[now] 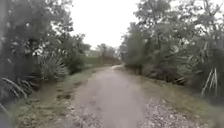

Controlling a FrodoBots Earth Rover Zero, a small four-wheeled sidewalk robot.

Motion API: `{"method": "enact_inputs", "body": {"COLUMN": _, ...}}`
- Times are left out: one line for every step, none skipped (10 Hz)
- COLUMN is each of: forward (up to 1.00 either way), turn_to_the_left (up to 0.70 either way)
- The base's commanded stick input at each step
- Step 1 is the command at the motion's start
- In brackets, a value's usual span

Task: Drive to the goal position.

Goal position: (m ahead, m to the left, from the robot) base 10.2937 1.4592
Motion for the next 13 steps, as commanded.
{"method": "enact_inputs", "body": {"forward": 0.7, "turn_to_the_left": 0.0}}
{"method": "enact_inputs", "body": {"forward": 0.7, "turn_to_the_left": 0.0}}
{"method": "enact_inputs", "body": {"forward": 0.7, "turn_to_the_left": 0.0}}
{"method": "enact_inputs", "body": {"forward": 0.7, "turn_to_the_left": 0.0}}
{"method": "enact_inputs", "body": {"forward": 0.7, "turn_to_the_left": 0.0}}
{"method": "enact_inputs", "body": {"forward": 0.7, "turn_to_the_left": 0.0}}
{"method": "enact_inputs", "body": {"forward": 0.7, "turn_to_the_left": 0.0}}
{"method": "enact_inputs", "body": {"forward": 0.7, "turn_to_the_left": 0.0}}
{"method": "enact_inputs", "body": {"forward": 0.7, "turn_to_the_left": 0.0}}
{"method": "enact_inputs", "body": {"forward": 0.7, "turn_to_the_left": 0.0}}
{"method": "enact_inputs", "body": {"forward": 0.7, "turn_to_the_left": 0.0}}
{"method": "enact_inputs", "body": {"forward": 0.7, "turn_to_the_left": 0.0}}
{"method": "enact_inputs", "body": {"forward": 0.7, "turn_to_the_left": 0.0}}
